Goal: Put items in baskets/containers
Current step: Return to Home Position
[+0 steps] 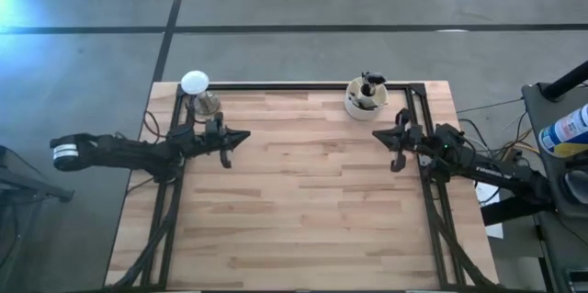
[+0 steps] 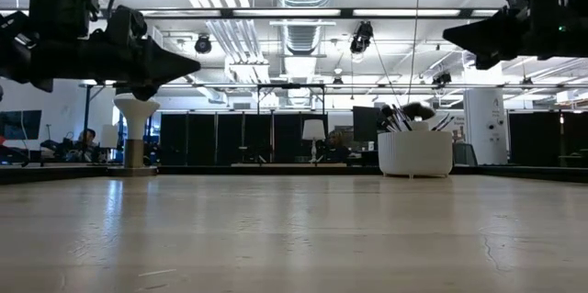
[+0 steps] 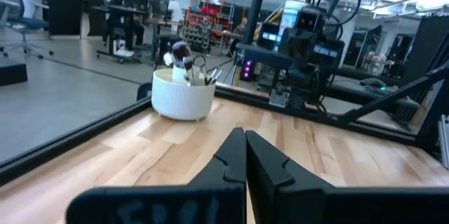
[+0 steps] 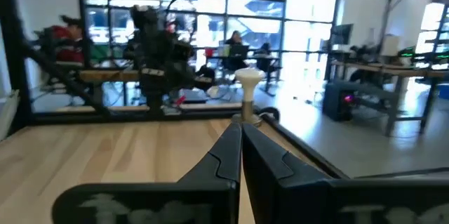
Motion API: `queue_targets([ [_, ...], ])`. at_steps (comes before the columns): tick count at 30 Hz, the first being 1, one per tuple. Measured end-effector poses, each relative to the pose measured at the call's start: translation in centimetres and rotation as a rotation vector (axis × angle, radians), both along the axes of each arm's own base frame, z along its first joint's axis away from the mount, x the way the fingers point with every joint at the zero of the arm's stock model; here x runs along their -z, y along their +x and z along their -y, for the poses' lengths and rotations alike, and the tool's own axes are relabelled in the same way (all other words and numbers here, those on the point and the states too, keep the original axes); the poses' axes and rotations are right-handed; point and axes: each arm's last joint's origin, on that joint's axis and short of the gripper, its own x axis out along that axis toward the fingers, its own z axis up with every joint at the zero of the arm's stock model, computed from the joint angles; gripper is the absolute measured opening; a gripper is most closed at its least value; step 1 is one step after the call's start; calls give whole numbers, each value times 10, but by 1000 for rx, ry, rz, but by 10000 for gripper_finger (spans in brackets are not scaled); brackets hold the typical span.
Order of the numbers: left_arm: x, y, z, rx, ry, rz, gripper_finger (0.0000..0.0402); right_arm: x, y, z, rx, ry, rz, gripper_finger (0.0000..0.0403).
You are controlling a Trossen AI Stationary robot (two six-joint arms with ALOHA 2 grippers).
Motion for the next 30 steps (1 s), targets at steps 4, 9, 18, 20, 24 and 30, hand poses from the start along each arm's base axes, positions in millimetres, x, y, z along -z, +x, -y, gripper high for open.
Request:
queue_targets([
  [4, -1, -1, 0, 0, -1, -3, 0, 0, -6, 0, 74, 7, 17, 8],
  [9, -1, -3, 1, 0, -3, -10, 0, 1, -9, -6, 71, 11, 24, 8],
  [18, -2, -7, 2, -3, -4, -26, 0, 10, -6, -17, 63, 15, -22, 8],
  [20, -1, -8, 3, -10, -9, -40, 0, 11, -5, -19, 79, 14, -27, 8],
  [24, 0, -12, 4, -16, -18, -66, 0, 12, -5, -23, 91, 18, -37, 8],
  [30, -1, -18, 6, -26, -2, -87, 0, 12, -5, -26, 94, 13, -38, 8],
])
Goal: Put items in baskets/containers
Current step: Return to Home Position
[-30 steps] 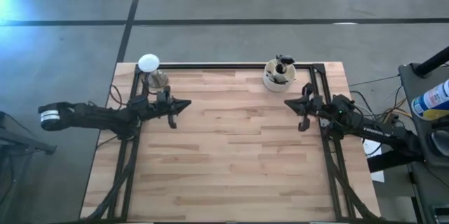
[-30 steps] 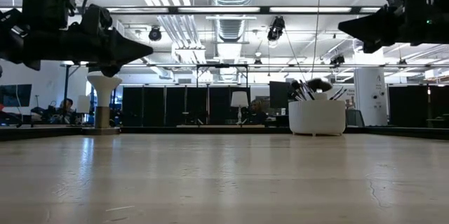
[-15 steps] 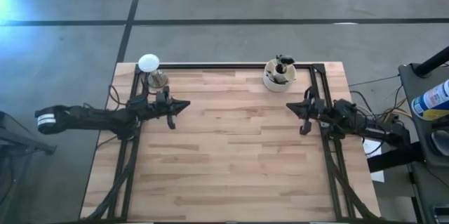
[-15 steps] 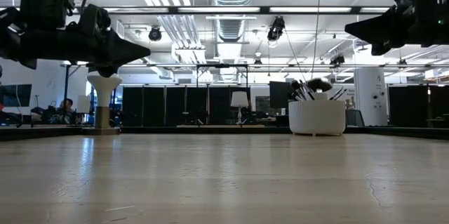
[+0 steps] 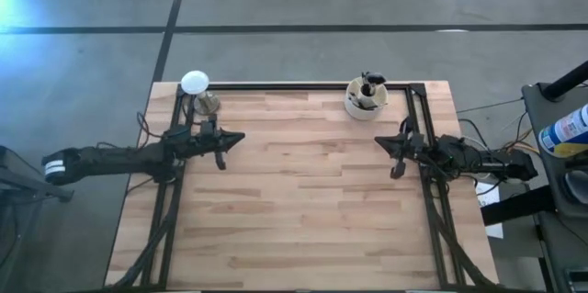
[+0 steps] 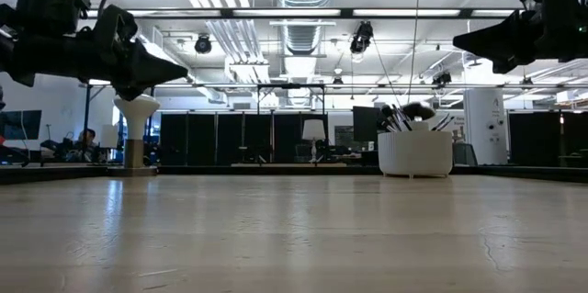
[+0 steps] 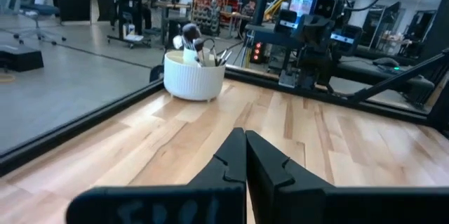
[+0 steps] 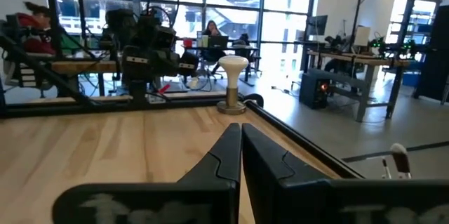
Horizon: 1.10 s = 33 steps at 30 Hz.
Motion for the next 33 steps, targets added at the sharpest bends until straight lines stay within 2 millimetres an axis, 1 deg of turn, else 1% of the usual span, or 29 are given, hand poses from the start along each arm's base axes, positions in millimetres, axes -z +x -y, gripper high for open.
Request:
queue_targets([
  [3, -1, -4, 1, 0, 21, -7, 0, 0, 0, 0, -2, 0, 1, 8],
  [10, 2, -14, 5, 9, 5, -53, 0, -1, 0, 0, -2, -5, 10, 8],
  [19, 3, -30, 10, 8, 3, -40, 0, -3, 0, 0, 13, 12, 30, 8],
  [21, 0, -34, 12, 7, -1, 0, 0, -3, -1, 0, 19, 18, 39, 8],
  [25, 0, -35, 12, 11, 1, 5, 0, -9, -1, -4, -23, -31, 64, 8],
  [30, 1, -35, 12, 5, -5, 0, 0, -6, -2, -3, 64, -30, 15, 8],
  [33, 1, -35, 12, -16, 1, 2, 0, -1, -1, -2, 71, 10, 9, 8],
])
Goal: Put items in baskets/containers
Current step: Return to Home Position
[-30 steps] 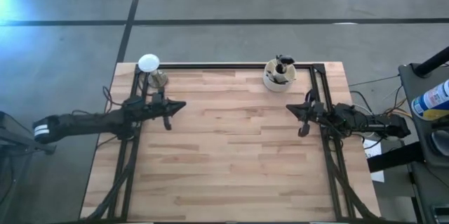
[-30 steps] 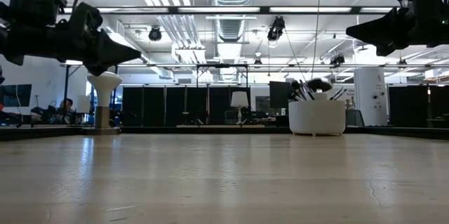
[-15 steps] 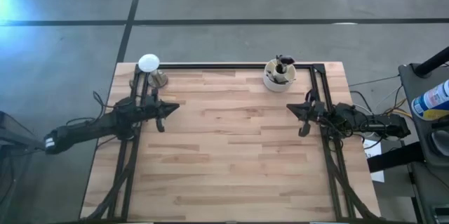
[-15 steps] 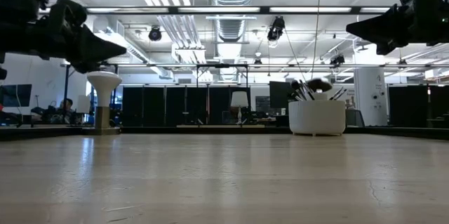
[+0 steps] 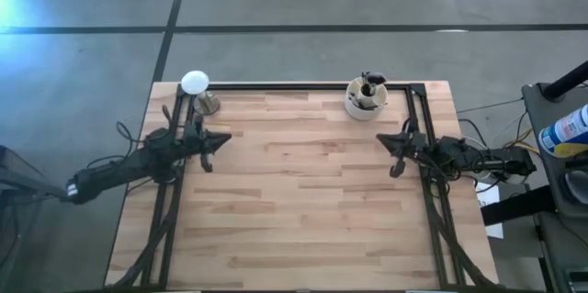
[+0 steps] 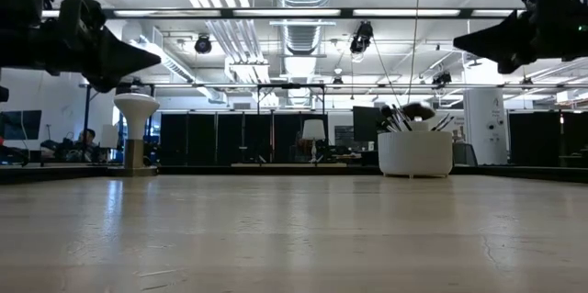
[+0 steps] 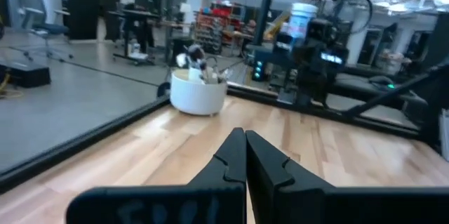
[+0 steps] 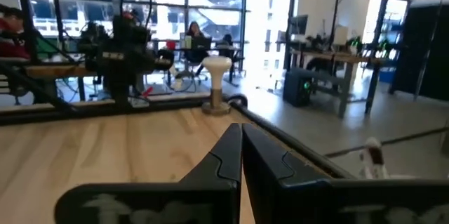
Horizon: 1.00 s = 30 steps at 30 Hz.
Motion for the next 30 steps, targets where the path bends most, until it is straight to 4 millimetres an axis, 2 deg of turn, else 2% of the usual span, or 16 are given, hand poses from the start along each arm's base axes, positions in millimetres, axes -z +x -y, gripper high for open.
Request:
queue_targets([
  [10, 2, 1, -1, -25, -67, -1, 0, 5, 1, 0, -11, 83, -15, 8],
  [14, 2, 1, -1, -24, -118, 14, 0, 6, 2, 0, -8, 42, -48, 8],
  [30, 2, 1, -1, -25, -120, 14, 0, 7, 4, 0, -8, 20, -78, 8],
])
